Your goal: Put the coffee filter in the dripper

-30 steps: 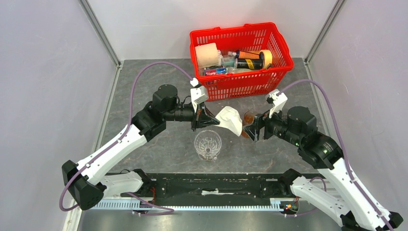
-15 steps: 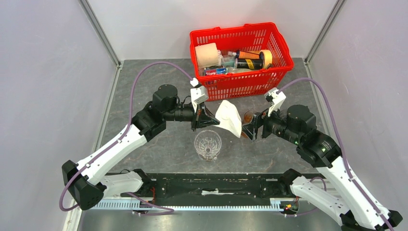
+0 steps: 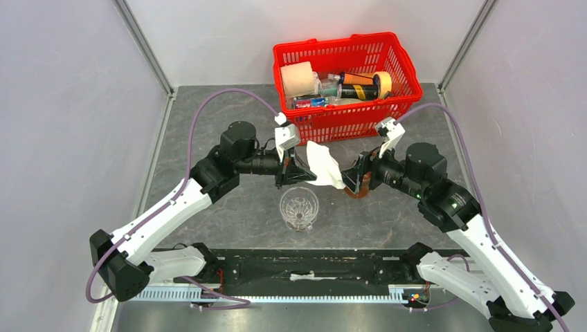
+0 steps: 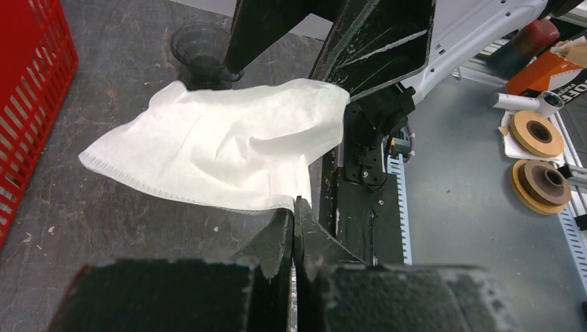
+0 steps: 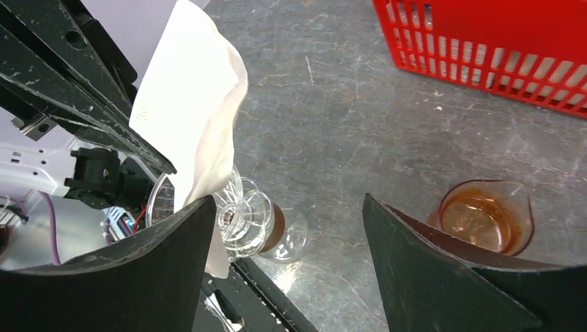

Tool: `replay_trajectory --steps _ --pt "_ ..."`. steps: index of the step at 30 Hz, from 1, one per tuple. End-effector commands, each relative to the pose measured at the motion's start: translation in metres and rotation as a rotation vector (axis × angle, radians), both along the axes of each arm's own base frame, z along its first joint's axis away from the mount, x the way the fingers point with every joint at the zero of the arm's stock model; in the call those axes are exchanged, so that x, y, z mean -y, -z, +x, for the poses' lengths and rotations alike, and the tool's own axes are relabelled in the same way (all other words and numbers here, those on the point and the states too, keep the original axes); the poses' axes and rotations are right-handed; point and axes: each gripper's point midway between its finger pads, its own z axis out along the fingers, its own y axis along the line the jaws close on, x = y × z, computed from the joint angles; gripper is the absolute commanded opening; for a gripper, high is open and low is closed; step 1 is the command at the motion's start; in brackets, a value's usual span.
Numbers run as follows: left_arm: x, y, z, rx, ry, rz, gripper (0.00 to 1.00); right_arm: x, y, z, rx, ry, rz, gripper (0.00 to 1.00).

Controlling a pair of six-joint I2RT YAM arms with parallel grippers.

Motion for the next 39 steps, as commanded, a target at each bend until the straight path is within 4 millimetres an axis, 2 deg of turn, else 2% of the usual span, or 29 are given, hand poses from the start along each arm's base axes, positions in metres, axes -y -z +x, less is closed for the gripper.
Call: replay_trajectory --steps 1,10,16,19,24,28,33,39 --pt "0.002 -0.011 -0.006 0.050 0.050 -0.041 0.02 -0.015 -0.011 0.001 0.007 -0.057 0.056 0.86" --pt "0.000 -0.014 -0.010 0.090 0.074 -0.049 0.02 -0.021 -0.002 0.001 -0.031 -0.079 0.049 0.82" --pt "-0.001 -0.016 -0.009 0.092 0.063 -0.052 0.02 -0.023 -0.002 -0.010 -0.043 -0.125 0.059 0.82" --pt "-0.003 -0.018 -0.009 0.101 0.052 -0.055 0.02 -0.007 0.003 -0.013 -0.042 -0.064 0.016 0.83" --pt "-0.007 -0.019 -0.011 0.119 0.044 -0.052 0.02 0.040 0.014 -0.016 -0.050 0.135 -0.083 0.85" --pt "-0.008 -0.020 -0.012 0.129 0.045 -0.052 0.02 0.059 0.013 -0.027 -0.029 0.179 -0.095 0.86" --pt "-0.008 -0.020 -0.013 0.132 0.054 -0.054 0.02 0.052 0.013 -0.038 -0.020 0.107 -0.072 0.86" --pt "-0.006 -0.019 -0.012 0.121 0.055 -0.052 0.02 0.028 0.009 -0.041 -0.050 -0.007 -0.037 0.87"
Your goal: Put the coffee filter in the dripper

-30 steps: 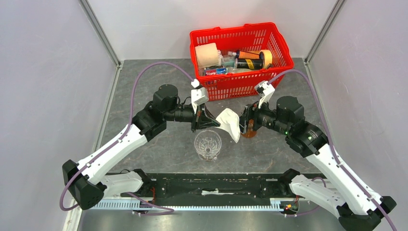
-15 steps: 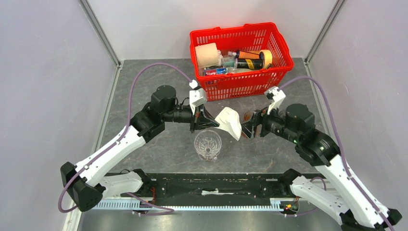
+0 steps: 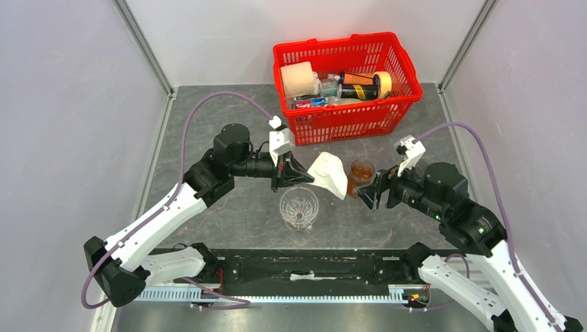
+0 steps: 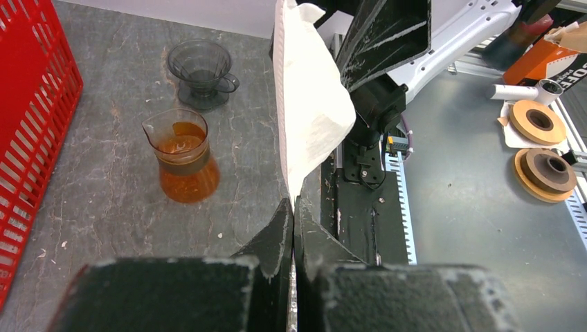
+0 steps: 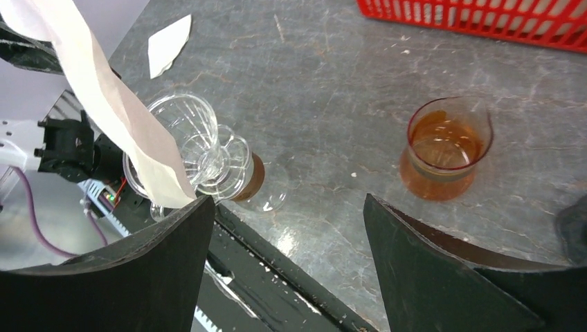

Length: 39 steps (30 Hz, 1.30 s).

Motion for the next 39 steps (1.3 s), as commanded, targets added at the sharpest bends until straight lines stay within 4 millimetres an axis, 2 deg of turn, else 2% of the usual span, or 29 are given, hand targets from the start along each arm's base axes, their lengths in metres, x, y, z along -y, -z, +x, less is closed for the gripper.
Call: replay_trajectory --steps 1,5,13,24,30,39 --pt "0.001 -0.008 0.000 0.056 0.014 -0.025 0.02 -0.020 -0.008 -0.005 -0.010 -0.104 0.039 0.87" --pt "0.001 -0.007 0.001 0.055 0.015 -0.025 0.02 -0.021 -0.006 -0.006 -0.011 -0.110 0.049 0.87" --pt "0.001 -0.008 -0.001 0.054 0.022 -0.028 0.02 -0.025 -0.014 -0.012 0.001 -0.138 0.084 0.87" --pt "0.002 -0.008 -0.007 0.050 0.057 -0.034 0.02 -0.033 -0.014 0.000 0.015 -0.142 0.096 0.87" --pt "0.002 -0.008 -0.008 0.053 0.062 -0.036 0.02 -0.033 -0.011 -0.001 0.015 -0.143 0.095 0.87" --pt "0.007 -0.007 -0.012 0.021 0.113 -0.038 0.02 -0.054 -0.020 0.010 0.053 -0.197 0.166 0.86"
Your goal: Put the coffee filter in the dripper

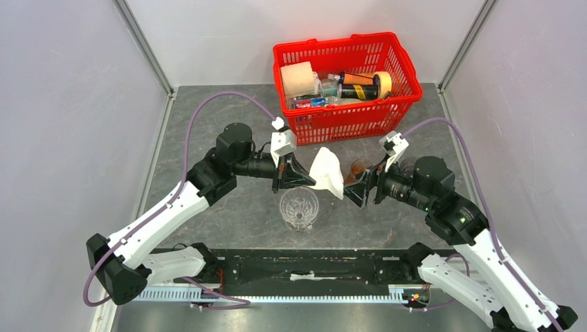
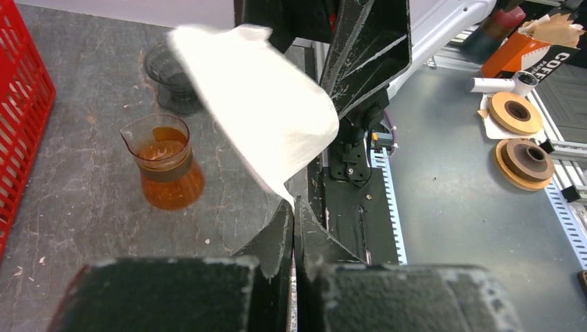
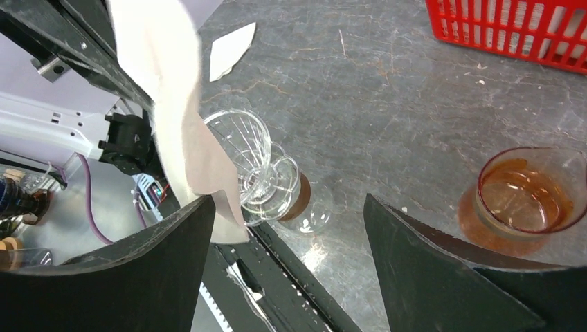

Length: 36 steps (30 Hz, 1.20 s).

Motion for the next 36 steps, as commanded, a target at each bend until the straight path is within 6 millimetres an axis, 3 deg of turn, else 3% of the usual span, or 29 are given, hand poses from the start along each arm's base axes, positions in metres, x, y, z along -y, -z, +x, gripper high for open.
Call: replay_trajectory --steps 1,13,23,32,34,36 --pt "0.004 -0.007 -0.005 0.027 0.061 -0.028 0.02 -0.013 -0.020 0.011 0.058 -0.022 0.058 0.86" --pt "0.000 -0.009 -0.014 0.053 0.094 -0.040 0.02 -0.015 -0.035 0.004 0.118 -0.048 0.119 0.82" --pt "-0.002 -0.012 -0.020 0.076 0.122 -0.056 0.02 -0.023 -0.020 -0.010 0.042 -0.130 0.127 0.78" --pt "-0.003 -0.013 -0.021 0.085 0.128 -0.058 0.02 -0.029 -0.018 -0.010 0.016 -0.158 0.134 0.41" --pt "-0.004 -0.013 -0.022 0.089 0.131 -0.059 0.02 -0.030 -0.019 -0.012 0.022 -0.165 0.140 0.38" --pt "-0.003 -0.012 -0.021 0.089 0.130 -0.057 0.02 -0.031 -0.020 -0.014 0.025 -0.180 0.151 0.43"
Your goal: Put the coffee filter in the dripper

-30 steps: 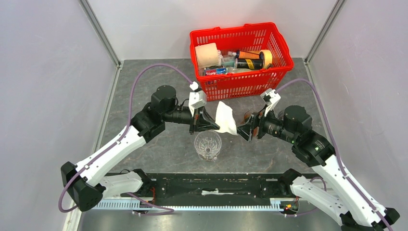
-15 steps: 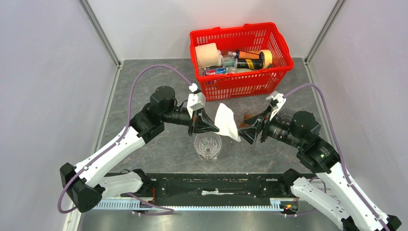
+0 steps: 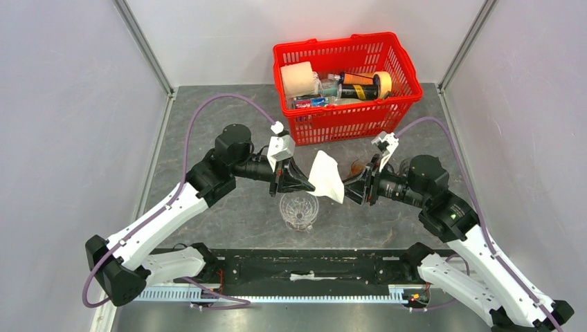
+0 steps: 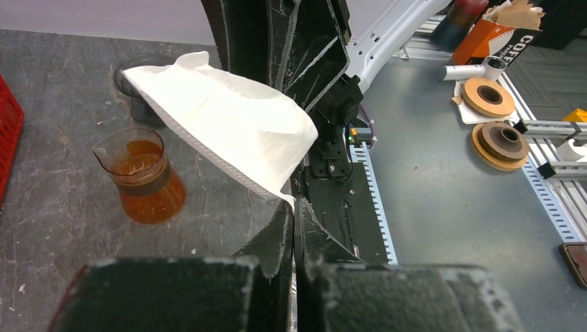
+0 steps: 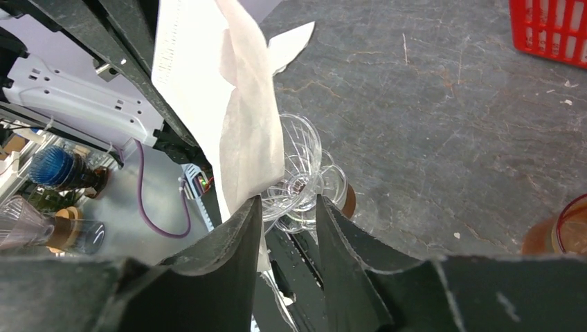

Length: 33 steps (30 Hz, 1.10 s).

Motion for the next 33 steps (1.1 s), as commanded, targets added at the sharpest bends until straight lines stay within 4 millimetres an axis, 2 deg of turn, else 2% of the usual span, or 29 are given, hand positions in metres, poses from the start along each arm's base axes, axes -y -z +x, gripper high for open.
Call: replay_trajectory --steps 1,8,12,15,18,25,28,30,33 --pt "-0.001 -0.011 -0.005 0.073 0.038 -0.043 0.02 -0.005 -0.015 -0.007 0.047 -0.045 0.055 0.46" --pt "0.000 -0.010 -0.008 0.072 0.065 -0.042 0.02 -0.013 -0.014 -0.010 0.040 -0.104 0.068 0.47" --pt "0.001 -0.010 -0.004 0.071 0.048 -0.039 0.02 -0.019 -0.021 -0.010 0.041 -0.134 0.097 0.28" --pt "0.002 -0.010 -0.001 0.072 0.032 -0.035 0.02 -0.021 -0.022 -0.013 0.037 -0.156 0.105 0.20" --pt "0.002 -0.007 0.003 0.071 0.005 -0.027 0.02 -0.019 -0.022 -0.012 0.037 -0.138 0.108 0.00" --pt "0.000 -0.001 0.012 0.077 -0.052 -0.008 0.03 -0.005 -0.019 -0.006 0.062 -0.041 0.076 0.00" --pt "0.002 -0.001 0.013 0.053 -0.057 -0.007 0.14 -0.004 -0.023 -0.006 0.075 -0.040 0.081 0.00" --pt "0.003 0.001 0.014 0.039 -0.058 -0.003 0.26 -0.004 -0.026 -0.005 0.082 -0.033 0.082 0.00" --pt "0.005 -0.001 0.011 0.025 -0.033 -0.014 0.30 -0.007 -0.030 -0.006 0.089 -0.057 0.095 0.00"
